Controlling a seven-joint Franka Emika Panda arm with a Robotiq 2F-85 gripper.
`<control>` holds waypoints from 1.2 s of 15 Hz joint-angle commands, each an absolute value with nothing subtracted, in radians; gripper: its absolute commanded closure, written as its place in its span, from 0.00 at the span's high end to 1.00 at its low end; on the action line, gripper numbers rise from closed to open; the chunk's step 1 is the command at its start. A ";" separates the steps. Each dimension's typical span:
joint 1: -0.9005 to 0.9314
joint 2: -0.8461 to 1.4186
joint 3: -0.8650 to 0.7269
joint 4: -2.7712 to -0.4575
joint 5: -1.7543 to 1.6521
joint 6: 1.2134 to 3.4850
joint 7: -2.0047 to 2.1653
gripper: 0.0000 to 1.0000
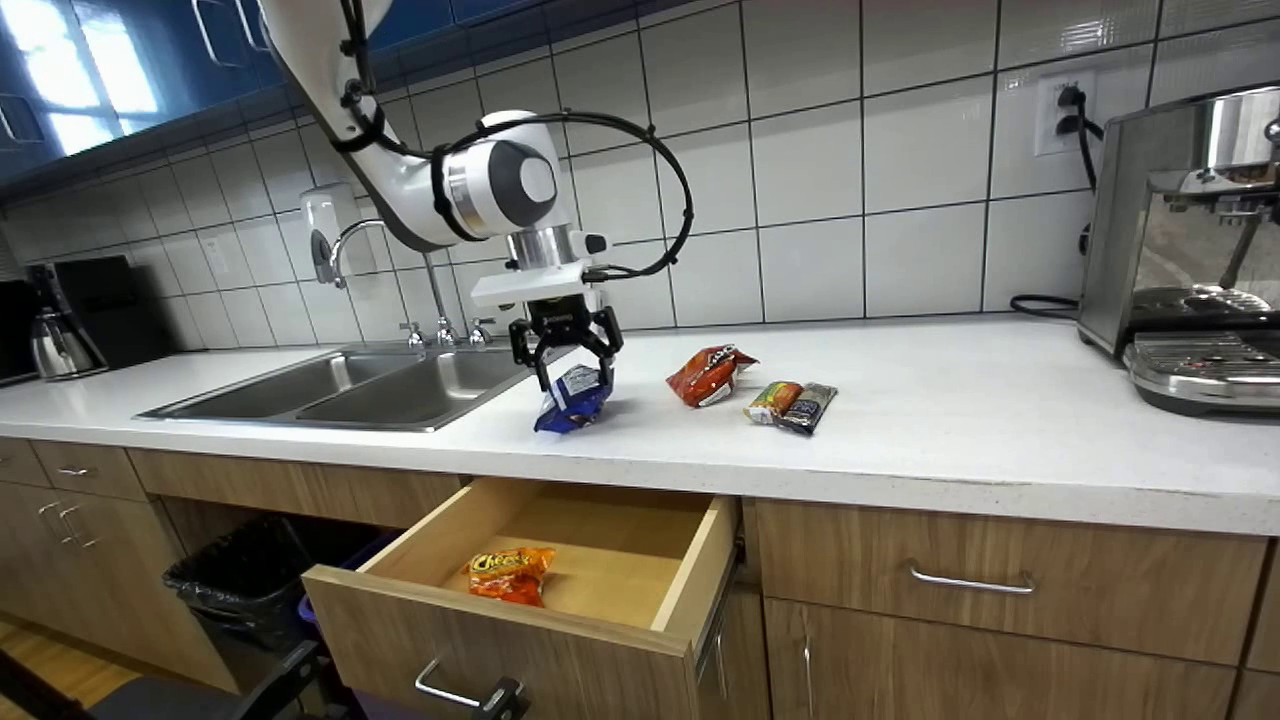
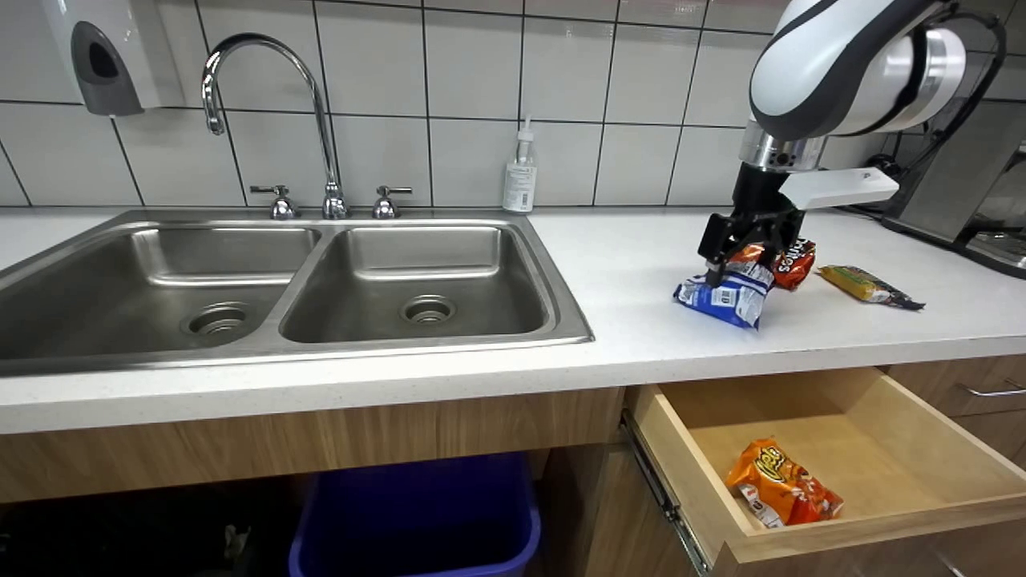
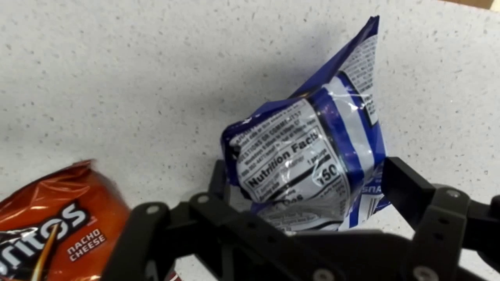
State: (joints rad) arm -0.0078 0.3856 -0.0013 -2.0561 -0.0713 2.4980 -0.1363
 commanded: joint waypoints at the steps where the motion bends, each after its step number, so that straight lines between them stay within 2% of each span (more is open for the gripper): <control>1: -0.015 0.297 -0.012 -2.156 -0.078 2.525 -0.119 1.00; 8: -0.016 0.231 -0.025 -2.249 -0.076 2.523 -0.116 1.00; 18: -0.014 0.198 -0.017 -2.225 -0.069 2.516 -0.132 1.00</control>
